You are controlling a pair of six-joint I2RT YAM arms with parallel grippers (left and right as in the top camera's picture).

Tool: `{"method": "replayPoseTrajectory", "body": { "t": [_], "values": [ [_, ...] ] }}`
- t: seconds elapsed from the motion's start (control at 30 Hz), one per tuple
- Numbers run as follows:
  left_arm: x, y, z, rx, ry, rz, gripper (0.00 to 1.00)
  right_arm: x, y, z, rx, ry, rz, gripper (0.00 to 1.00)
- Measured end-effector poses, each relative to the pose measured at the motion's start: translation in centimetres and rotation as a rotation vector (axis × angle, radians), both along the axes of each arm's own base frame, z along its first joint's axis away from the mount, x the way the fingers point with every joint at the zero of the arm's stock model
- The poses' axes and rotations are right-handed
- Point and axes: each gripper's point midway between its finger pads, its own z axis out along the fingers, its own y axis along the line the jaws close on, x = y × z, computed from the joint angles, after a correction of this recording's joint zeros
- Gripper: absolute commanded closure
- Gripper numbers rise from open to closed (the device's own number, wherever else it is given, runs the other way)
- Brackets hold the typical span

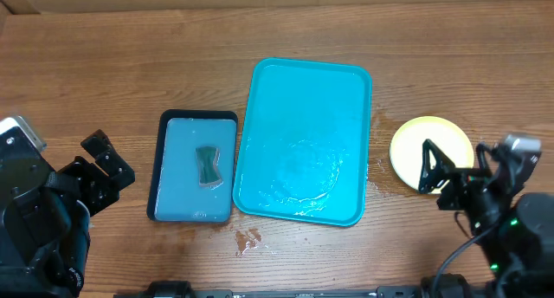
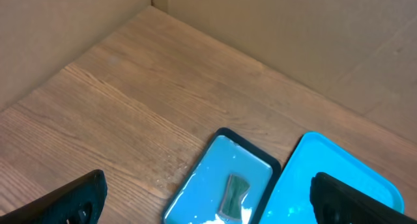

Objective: Clean dirty plates on tray and stack at the side

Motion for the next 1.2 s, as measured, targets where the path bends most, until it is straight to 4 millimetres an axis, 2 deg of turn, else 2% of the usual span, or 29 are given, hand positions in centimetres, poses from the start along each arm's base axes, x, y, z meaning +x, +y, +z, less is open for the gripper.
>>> {"method": "replayPoseTrajectory", "body": {
  "t": [0.17, 0.37, 0.7, 0.8, 1.2],
  "values": [
    [0.0, 0.0, 0.0, 0.000, 0.000, 0.000, 0.00, 0.1, -0.5, -5.6, 0.006, -0.040, -0.017, 0.00],
    [0.0, 0.0, 0.0, 0.001, 0.000, 0.000, 0.00, 0.4, -0.2, -8.7, 0.014, -0.170, -0.001, 0.00],
    [0.0, 0.0, 0.0, 0.000, 0.000, 0.000, 0.00, 1.6, -0.1, -11.0, 0.016, -0.330, 0.006, 0.00],
    [0.0, 0.0, 0.0, 0.000, 0.000, 0.000, 0.00, 1.9, -0.1, -12.1, 0.016, -0.316, 0.006, 0.00],
    [0.0, 0.0, 0.0, 0.001, 0.000, 0.000, 0.00, 1.9, -0.1, -11.9, 0.016, -0.327, 0.006, 0.00]
  ]
}}
